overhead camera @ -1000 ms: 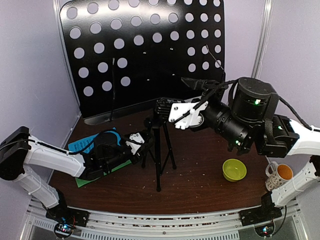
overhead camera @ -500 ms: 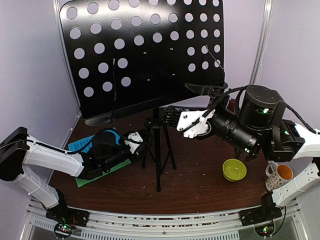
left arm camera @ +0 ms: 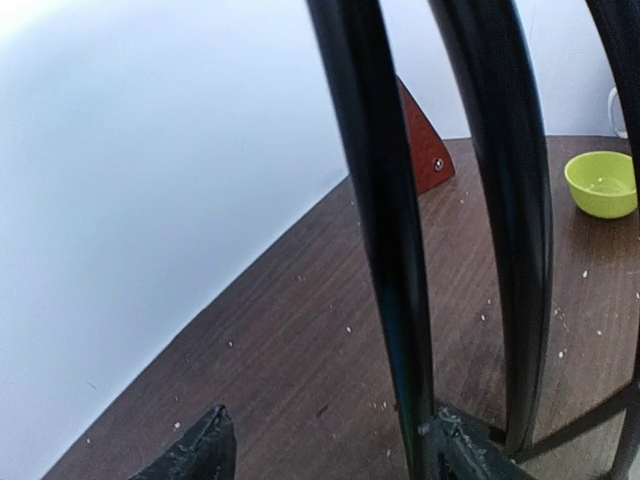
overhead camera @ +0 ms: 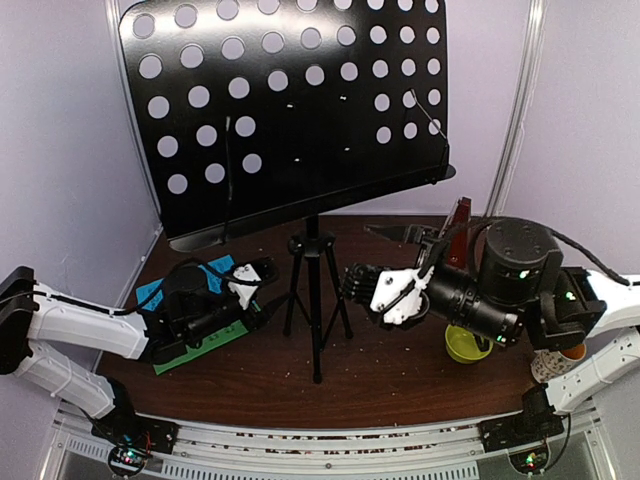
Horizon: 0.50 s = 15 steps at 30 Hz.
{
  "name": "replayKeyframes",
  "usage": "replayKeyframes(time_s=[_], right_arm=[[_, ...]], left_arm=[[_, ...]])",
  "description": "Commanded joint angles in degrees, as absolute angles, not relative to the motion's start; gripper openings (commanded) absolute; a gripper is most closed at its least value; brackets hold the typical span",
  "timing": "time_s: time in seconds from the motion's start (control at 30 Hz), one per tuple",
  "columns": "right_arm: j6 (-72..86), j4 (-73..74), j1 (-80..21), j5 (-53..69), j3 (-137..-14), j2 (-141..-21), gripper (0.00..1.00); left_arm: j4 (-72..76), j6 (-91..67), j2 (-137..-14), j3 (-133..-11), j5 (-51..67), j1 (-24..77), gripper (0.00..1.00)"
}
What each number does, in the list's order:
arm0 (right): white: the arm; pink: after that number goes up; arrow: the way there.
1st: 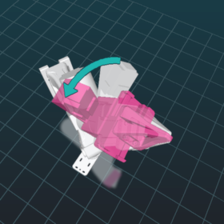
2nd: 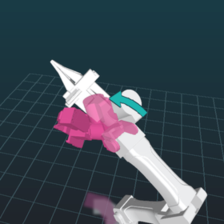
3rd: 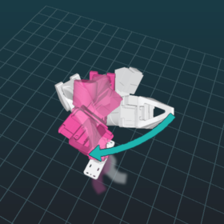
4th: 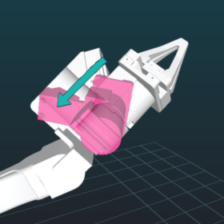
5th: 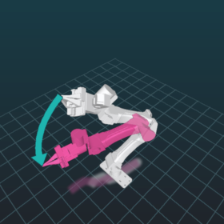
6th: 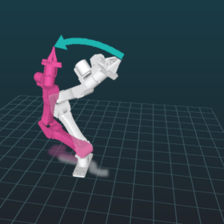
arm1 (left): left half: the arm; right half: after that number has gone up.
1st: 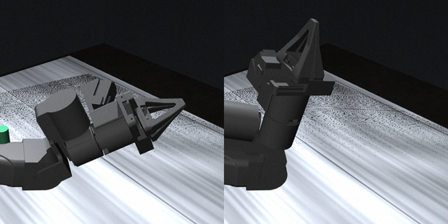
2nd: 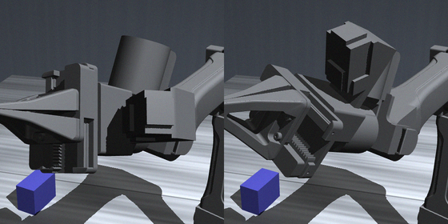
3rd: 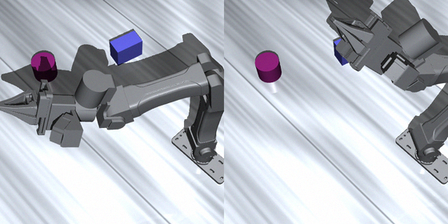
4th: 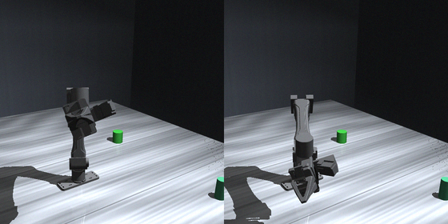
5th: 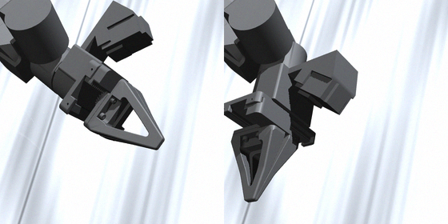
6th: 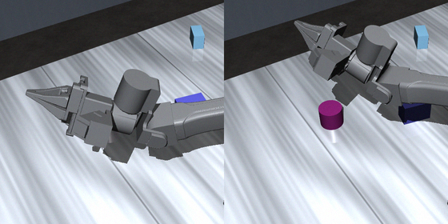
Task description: Set up the instrument practice props
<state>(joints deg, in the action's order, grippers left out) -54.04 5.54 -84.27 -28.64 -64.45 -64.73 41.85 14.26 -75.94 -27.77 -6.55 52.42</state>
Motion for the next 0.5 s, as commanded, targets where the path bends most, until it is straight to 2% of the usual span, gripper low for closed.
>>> replayKeyframes(time_s=[0.0,0.2,0.47], right_arm=[[-42.95,3.59,-84.02,-25.06,-57.85,-63.83,0.74],[-34.91,-1.97,-78.28,-18.3,-47.3,-62.76,0.67],[-24.75,-13.92,-64.17,-0.13,-35.54,-64.61,0.64]], left_arm=[[42.86,11.65,-74.08,-24.57,-4.0,51.23,0.68],[42.26,12.42,-74.06,-22.28,-1.73,50.17,0.66],[43.2,12.15,-78.84,-22.3,1.58,49.84,0.65]])
